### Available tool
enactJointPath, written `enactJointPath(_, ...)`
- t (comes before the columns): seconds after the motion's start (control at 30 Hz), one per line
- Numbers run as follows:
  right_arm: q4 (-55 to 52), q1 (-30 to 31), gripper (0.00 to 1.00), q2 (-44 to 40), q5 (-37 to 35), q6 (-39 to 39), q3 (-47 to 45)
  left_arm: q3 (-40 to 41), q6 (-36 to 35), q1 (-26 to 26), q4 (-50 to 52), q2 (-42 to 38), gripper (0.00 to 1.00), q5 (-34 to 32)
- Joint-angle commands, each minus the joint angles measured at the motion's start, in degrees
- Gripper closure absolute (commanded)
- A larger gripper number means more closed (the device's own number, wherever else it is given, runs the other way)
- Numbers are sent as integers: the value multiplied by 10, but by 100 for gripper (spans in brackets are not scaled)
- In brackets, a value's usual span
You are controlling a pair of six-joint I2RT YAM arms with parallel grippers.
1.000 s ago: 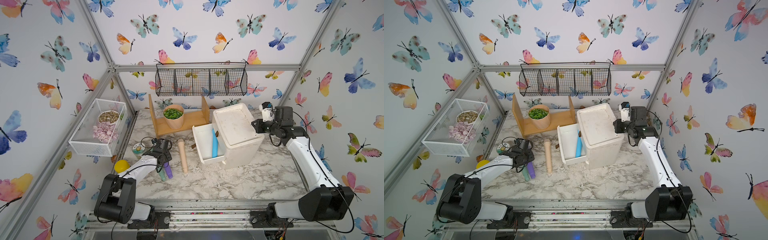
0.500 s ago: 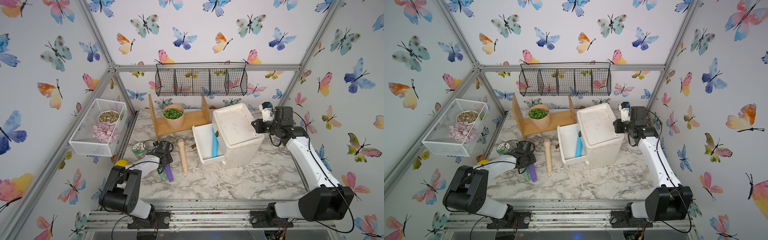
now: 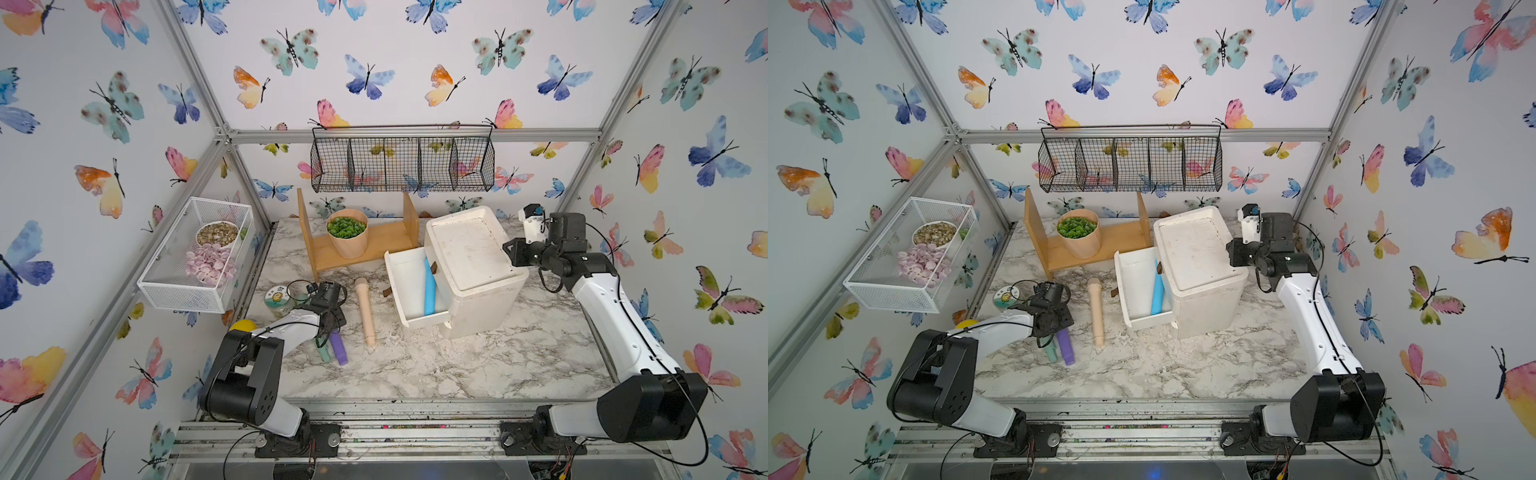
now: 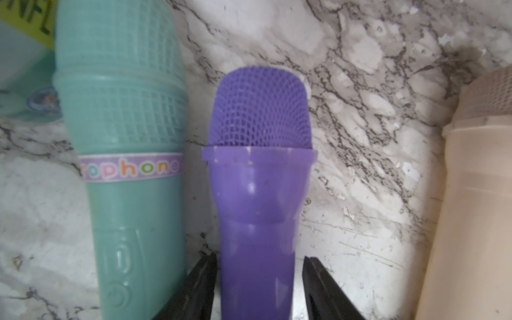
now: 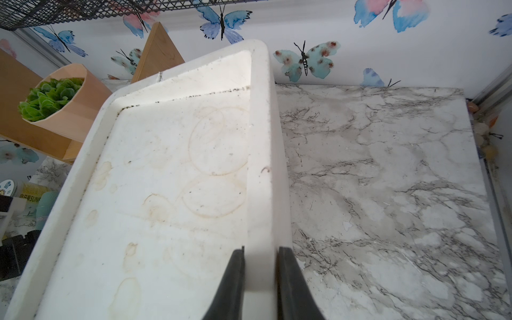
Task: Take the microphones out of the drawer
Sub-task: Place the microphone at the center of the board.
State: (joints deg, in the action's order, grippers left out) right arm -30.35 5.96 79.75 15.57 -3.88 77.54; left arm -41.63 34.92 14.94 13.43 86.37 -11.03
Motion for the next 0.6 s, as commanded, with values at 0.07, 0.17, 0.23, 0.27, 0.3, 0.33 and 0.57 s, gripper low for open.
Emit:
enactJointPath(0.07, 15, 3, 91, 12, 61, -43, -8, -31, -11, -3, 26, -21, 44, 19)
enactJointPath(0.17, 15, 3, 91, 13, 63, -44, -6, -48, -17, -2, 34, -40, 44, 30)
enactJointPath(0.23, 16, 3, 91, 13, 64, -46, -5, -58, -24, -2, 34, -57, 44, 45)
enactJointPath(0.27, 15, 3, 91, 13, 64, -45, -5, -64, -25, -2, 34, -64, 44, 53)
enactJointPath(0.3, 15, 3, 91, 13, 64, -45, -5, -69, -27, -2, 34, -71, 44, 63)
enactJointPath(0.33, 16, 3, 91, 13, 64, -45, -5, -75, -27, -1, 33, -79, 44, 73)
enactJointPath(0.57, 14, 3, 91, 13, 63, -45, -1, -129, -35, 16, 29, -122, 44, 148)
